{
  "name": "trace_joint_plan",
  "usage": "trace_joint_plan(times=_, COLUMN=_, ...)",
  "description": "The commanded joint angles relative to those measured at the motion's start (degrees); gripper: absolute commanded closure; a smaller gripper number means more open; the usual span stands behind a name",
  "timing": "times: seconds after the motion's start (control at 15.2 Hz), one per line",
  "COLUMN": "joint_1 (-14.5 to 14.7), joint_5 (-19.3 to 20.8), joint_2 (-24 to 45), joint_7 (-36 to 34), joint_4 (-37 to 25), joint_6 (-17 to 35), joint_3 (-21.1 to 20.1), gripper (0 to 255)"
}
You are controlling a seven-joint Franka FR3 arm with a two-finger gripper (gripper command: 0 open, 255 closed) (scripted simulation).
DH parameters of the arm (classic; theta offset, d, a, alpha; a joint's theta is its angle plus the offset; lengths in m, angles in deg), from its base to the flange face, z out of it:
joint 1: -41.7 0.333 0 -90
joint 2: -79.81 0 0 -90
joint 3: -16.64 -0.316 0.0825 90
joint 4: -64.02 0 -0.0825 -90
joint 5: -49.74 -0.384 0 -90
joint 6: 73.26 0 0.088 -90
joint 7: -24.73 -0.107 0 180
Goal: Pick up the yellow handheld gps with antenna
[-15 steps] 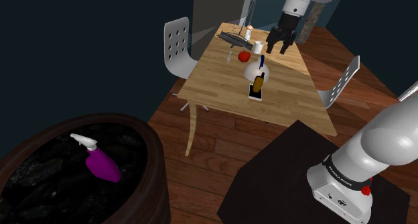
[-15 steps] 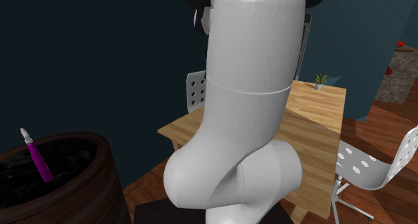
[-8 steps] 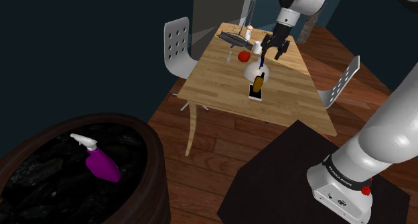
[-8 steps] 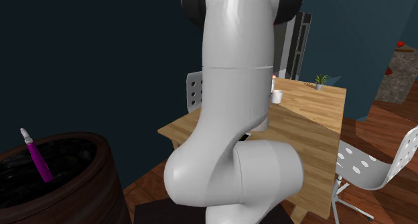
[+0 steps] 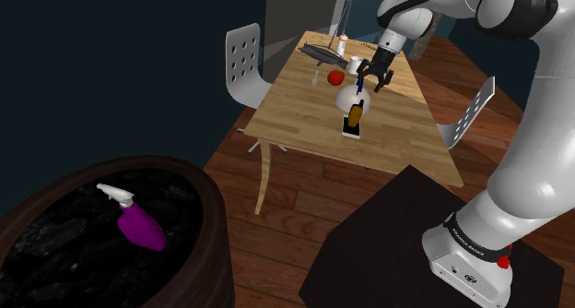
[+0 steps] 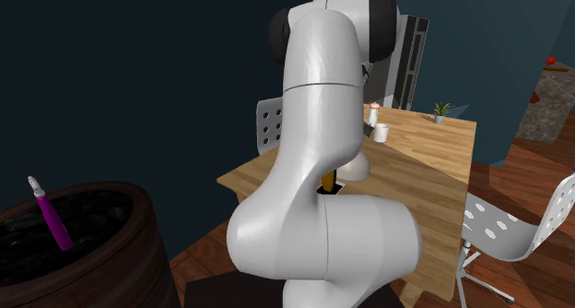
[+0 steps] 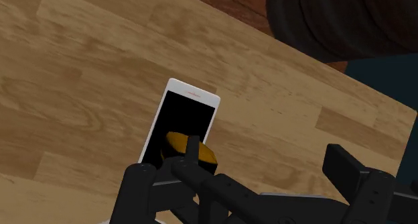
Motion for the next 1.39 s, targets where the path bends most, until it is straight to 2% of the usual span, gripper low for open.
trace_joint_plan(times=0.0, joint_1=-1.93, joint_5=-2.37, joint_2=4.38, joint_7=-0.30, joint_4=-3.39, joint_6=-0.47, joint_3=-0.08, gripper=0)
trace_joint_plan(times=0.2, joint_1=-4.77, joint_5=-5.13, joint_2=10.35, joint_7=-1.20, joint_4=-8.80, joint_6=-1.73, joint_3=-0.41, gripper=0)
trace_joint_plan(times=0.79, joint_1=-5.03, joint_5=-6.27, joint_2=13.45, joint_7=0.36, joint_4=-7.92, joint_6=1.91, joint_3=-1.10, gripper=0)
trace_joint_plan(times=0.86, joint_1=-5.06, joint_5=-6.28, joint_2=13.49, joint_7=0.39, joint_4=-7.93, joint_6=1.92, joint_3=-1.10, gripper=255)
trace_joint_plan(times=1.32, joint_1=-5.06, joint_5=-6.28, joint_2=13.48, joint_7=0.41, joint_4=-7.91, joint_6=1.93, joint_3=-1.09, gripper=255)
